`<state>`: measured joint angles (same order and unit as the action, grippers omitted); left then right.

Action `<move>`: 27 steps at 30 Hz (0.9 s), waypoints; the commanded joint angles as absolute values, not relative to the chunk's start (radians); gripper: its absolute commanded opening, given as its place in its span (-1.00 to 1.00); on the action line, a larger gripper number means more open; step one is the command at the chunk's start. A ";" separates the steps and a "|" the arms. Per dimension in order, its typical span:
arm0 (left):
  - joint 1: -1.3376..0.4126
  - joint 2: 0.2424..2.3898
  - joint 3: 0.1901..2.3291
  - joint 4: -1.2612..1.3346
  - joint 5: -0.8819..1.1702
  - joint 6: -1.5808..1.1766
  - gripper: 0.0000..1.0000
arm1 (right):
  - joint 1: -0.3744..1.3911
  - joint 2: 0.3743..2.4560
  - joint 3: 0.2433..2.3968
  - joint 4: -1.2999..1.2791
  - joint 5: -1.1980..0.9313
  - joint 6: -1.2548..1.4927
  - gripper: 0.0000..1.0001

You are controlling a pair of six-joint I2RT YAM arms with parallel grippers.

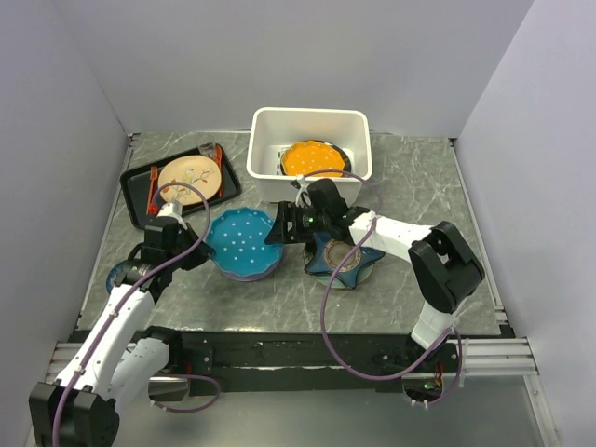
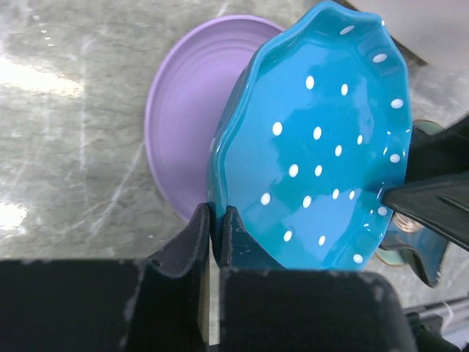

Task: Place the plates into the plastic bin on the countertop
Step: Pick up the plate at the center of the board.

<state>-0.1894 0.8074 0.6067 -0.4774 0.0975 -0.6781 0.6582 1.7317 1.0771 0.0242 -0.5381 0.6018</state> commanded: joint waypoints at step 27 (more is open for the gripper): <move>-0.184 0.850 0.707 -0.249 0.227 -0.710 -0.39 | 0.620 1.588 0.994 0.124 -0.580 0.650 -1.00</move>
<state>-0.1822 0.8410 0.6159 -0.4114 0.1867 -0.6971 0.6147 1.6634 1.0069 0.1440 -0.6395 0.7063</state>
